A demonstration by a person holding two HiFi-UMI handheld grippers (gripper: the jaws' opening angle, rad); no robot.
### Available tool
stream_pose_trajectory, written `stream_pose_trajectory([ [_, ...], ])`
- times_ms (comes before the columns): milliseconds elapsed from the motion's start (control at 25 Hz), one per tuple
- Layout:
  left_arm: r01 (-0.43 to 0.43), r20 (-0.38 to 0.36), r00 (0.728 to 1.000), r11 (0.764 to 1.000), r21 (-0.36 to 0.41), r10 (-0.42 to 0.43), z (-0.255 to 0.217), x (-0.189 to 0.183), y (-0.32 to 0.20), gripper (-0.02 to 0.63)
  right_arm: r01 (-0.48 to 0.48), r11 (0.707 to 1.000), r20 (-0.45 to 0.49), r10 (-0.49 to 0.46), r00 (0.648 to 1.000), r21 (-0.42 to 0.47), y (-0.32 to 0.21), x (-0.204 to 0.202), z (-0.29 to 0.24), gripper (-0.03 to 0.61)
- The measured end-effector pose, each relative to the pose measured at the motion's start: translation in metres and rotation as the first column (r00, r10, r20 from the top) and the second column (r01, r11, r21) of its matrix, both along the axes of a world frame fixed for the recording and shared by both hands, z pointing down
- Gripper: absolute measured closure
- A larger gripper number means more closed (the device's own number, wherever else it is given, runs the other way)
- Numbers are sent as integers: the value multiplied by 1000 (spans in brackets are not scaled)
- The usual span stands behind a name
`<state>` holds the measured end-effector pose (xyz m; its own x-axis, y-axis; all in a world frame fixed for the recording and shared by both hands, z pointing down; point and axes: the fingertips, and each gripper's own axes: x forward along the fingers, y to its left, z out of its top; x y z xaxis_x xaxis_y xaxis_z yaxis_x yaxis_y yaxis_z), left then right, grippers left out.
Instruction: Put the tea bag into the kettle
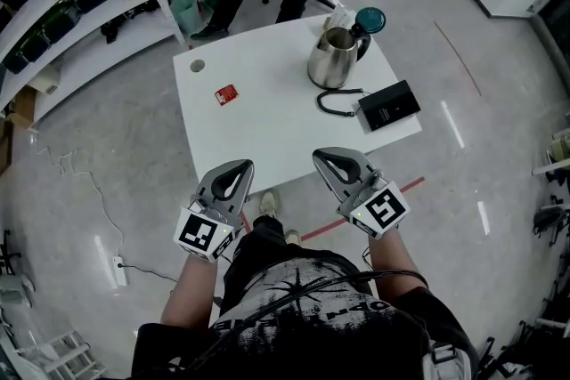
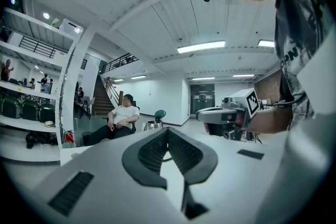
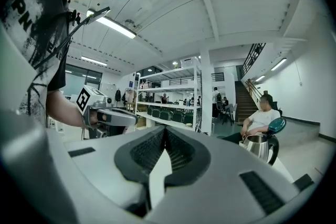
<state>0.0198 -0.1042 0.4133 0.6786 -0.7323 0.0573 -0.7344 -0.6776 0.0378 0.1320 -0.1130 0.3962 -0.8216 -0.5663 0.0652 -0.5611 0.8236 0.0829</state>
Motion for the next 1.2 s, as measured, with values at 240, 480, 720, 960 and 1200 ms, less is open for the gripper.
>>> stream_pose_trajectory([
  [240, 18, -14, 1000, 1000, -3, -18, 2, -25, -45, 604, 3, 1000, -38, -4, 999, -13, -46, -20, 4, 568],
  [480, 39, -19, 999, 999, 1, -39, 2, -52, -96, 603, 8, 1000, -63, -9, 998, -8, -102, -46, 1, 568],
  [720, 38, -17, 999, 999, -8, -38, 3, -75, -138, 603, 8, 1000, -72, -10, 997, -28, -151, -77, 9, 568],
  [960, 52, -18, 998, 998, -39, -53, 13, -101, -167, 603, 20, 997, -81, -26, 996, -74, -187, -106, 34, 568],
  [1200, 71, -12, 997, 996, -57, -71, 22, -124, -189, 603, 35, 989, -92, -49, 995, -147, -220, -138, 65, 568],
])
